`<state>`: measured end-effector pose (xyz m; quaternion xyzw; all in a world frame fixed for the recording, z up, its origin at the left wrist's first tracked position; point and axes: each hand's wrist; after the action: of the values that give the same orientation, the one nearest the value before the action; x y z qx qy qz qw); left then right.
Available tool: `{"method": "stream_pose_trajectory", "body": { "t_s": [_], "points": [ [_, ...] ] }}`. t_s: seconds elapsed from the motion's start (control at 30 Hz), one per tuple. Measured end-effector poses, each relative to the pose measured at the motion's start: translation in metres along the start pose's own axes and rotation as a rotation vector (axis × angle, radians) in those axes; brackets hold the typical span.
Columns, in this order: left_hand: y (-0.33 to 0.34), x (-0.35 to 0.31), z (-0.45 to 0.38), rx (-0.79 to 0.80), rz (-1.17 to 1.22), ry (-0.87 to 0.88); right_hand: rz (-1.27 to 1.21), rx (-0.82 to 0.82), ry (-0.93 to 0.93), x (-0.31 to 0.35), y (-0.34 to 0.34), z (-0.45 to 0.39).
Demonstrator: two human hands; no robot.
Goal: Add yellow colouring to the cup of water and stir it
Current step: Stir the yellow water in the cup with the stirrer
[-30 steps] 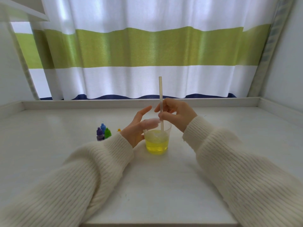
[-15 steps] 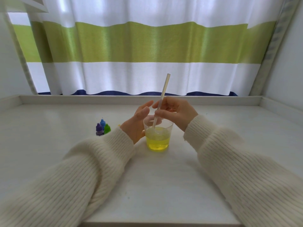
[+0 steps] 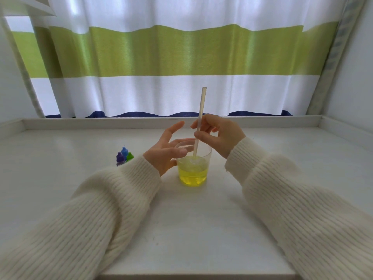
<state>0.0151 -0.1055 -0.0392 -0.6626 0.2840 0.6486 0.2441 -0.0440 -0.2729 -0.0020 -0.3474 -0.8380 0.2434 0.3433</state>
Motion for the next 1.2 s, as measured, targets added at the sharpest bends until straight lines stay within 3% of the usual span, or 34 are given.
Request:
{"method": "stream_pose_trajectory", "body": {
  "t_s": [0.2,0.4,0.57,0.9,1.2],
  "points": [
    [0.003,-0.004,0.003,-0.038,-0.062,0.015,0.02,-0.027,-0.011,-0.005,-0.002,0.0],
    [0.005,-0.005,0.011,-0.095,-0.433,0.195,-0.012,-0.045,-0.032,-0.002,-0.003,0.0],
    [0.01,-0.009,0.016,-0.122,-0.545,0.245,0.008,-0.035,-0.039,-0.004,-0.01,0.005],
    [0.006,-0.005,0.012,-0.074,-0.528,0.215,0.083,-0.057,-0.057,-0.006,-0.014,0.004],
    [0.006,-0.004,0.01,-0.053,-0.478,0.206,-0.105,-0.032,-0.045,0.002,-0.011,0.007]
  ]
}}
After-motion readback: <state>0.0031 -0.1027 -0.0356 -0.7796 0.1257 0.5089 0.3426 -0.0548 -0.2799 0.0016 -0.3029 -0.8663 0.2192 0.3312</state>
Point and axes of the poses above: each hand's wrist, its own z-axis away from the middle knuckle, its own y-axis out of the palm, x = y × z, and after that the axes turned 7 degrees about -y, right-handed
